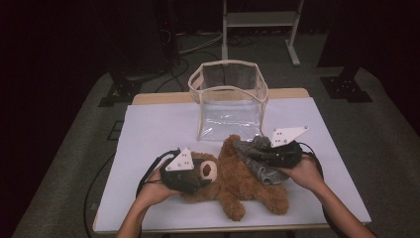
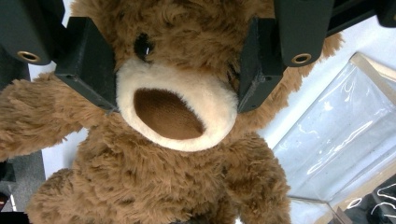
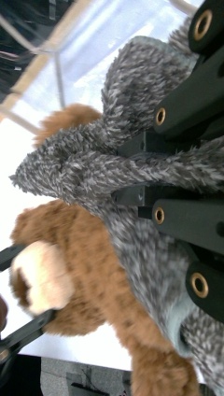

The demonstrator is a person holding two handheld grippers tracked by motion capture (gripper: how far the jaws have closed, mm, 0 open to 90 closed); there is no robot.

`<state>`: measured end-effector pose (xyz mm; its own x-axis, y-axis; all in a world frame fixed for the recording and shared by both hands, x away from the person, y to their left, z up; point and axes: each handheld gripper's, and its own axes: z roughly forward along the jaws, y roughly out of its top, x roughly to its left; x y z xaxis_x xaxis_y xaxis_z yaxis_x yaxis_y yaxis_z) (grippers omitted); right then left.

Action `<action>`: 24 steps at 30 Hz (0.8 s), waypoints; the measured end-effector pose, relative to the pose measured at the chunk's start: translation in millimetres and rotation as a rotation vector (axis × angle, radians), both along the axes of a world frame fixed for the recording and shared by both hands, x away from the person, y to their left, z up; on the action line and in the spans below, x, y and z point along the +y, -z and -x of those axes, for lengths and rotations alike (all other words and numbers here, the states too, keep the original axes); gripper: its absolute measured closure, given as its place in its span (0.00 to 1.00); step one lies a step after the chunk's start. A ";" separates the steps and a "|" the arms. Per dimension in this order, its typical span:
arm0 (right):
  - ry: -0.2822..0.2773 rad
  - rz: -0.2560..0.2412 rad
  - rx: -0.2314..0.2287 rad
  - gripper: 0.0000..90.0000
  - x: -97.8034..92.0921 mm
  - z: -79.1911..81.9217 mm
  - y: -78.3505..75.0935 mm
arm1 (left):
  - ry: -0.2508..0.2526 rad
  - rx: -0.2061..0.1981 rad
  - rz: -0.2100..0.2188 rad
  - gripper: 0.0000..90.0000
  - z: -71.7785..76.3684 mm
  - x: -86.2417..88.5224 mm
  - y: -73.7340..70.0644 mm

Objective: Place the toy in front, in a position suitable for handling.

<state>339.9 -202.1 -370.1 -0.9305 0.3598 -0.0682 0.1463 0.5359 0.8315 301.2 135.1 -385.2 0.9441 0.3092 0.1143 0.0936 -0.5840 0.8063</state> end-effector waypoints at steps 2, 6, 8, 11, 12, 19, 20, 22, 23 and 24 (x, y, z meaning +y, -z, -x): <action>0.021 -0.024 0.029 0.89 -8.3 -1.2 9.2 | 0.002 -0.001 -0.001 0.37 0.4 0.1 0.1; 0.076 -0.042 0.069 0.89 -32.2 -2.9 22.8 | 0.000 -0.002 -0.001 0.37 0.3 -0.6 -0.1; 0.107 -0.039 0.077 0.89 -44.8 -2.2 24.9 | 0.003 -0.002 -0.006 0.37 0.1 -0.8 -0.5; 0.122 -0.054 0.067 0.89 -54.4 -0.1 19.2 | 0.005 0.000 -0.005 0.37 -0.4 -1.0 -0.5; 0.121 -0.064 0.059 0.89 -55.4 0.4 14.6 | 0.004 0.000 -0.005 0.37 -0.5 -1.1 -0.4; 0.061 -0.061 0.027 0.89 -26.7 -5.4 0.7 | 0.009 -0.004 -0.006 0.37 0.2 -0.6 -0.1; 0.054 -0.049 0.029 0.89 -21.4 -6.9 2.0 | 0.011 -0.006 -0.006 0.37 0.2 -0.2 0.1; 0.047 -0.035 0.043 0.89 -15.9 -10.7 7.5 | 0.008 -0.003 -0.002 0.37 0.6 0.5 0.6; 0.048 -0.032 0.052 0.89 -15.8 -12.3 11.1 | 0.008 -0.004 -0.001 0.37 0.7 0.6 0.7; 0.053 -0.032 0.061 0.89 -17.9 -13.7 14.8 | 0.007 -0.004 0.000 0.37 0.7 0.6 0.8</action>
